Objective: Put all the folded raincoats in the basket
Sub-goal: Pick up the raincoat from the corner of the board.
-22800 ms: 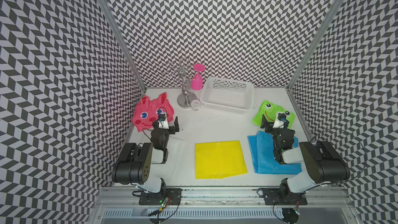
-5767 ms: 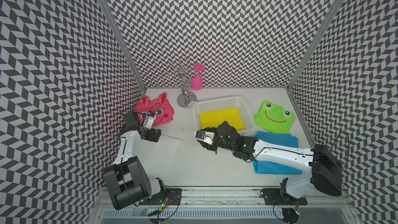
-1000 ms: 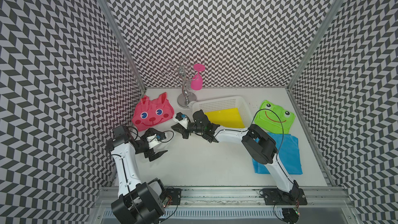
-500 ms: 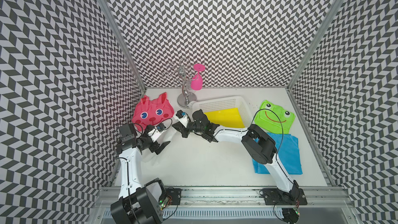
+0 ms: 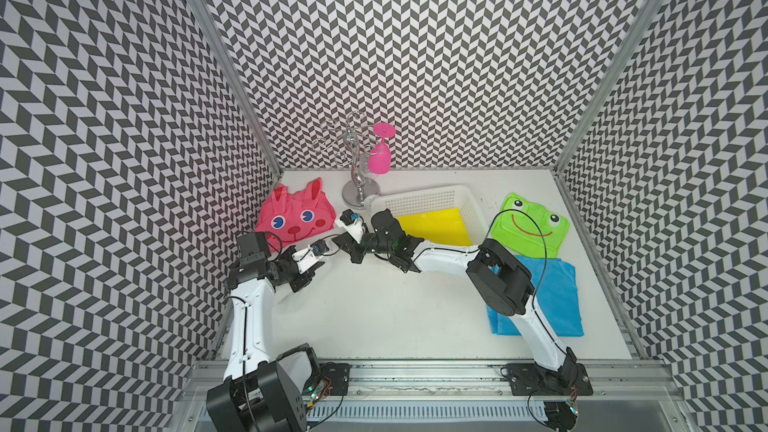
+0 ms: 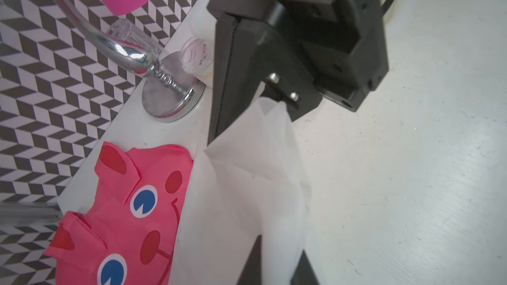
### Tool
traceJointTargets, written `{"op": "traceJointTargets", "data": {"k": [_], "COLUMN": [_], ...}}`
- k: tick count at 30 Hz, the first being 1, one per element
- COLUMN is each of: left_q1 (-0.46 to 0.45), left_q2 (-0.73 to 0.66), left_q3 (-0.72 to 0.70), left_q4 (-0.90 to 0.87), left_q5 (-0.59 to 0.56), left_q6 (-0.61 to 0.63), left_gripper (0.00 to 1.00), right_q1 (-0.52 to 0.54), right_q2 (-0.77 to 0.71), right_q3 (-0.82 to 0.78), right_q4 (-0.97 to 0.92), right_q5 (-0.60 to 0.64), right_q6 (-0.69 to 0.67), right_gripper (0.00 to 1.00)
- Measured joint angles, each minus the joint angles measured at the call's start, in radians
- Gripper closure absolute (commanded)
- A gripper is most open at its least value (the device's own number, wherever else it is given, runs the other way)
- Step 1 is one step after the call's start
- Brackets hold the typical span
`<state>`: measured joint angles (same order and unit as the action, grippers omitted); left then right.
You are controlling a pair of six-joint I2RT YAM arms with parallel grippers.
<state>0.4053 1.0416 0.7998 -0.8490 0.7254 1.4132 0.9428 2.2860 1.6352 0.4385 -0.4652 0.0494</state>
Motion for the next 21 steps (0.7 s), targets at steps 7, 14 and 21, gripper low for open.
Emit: {"op": "traceJointTargets", "data": {"k": [7,14,21], "left_q1": [0.001,0.006,0.009], "left_q2": [0.011,0.045,0.114], "left_q3": [0.042,0.087,0.200], "left_q4": [-0.111,-0.192,-0.278], "left_q5": [-0.045,-0.062,-0.059], "left_q6": [0.167,0.272,0.355], "left_gripper": [1.00,1.00,1.00], "right_q1": [-0.002,-0.031,-0.042], "right_q2": [-0.007,-0.148,-0.281], "right_q3": [-0.061,-0.299,-0.370], "right_q4": [0.066,0.150,0.144], "right_q5": [-0.048,-0.190,-0.291], "right_q6": [-0.046,-0.211,-0.430], "right_gripper": [0.62,0.45,0.31]}}
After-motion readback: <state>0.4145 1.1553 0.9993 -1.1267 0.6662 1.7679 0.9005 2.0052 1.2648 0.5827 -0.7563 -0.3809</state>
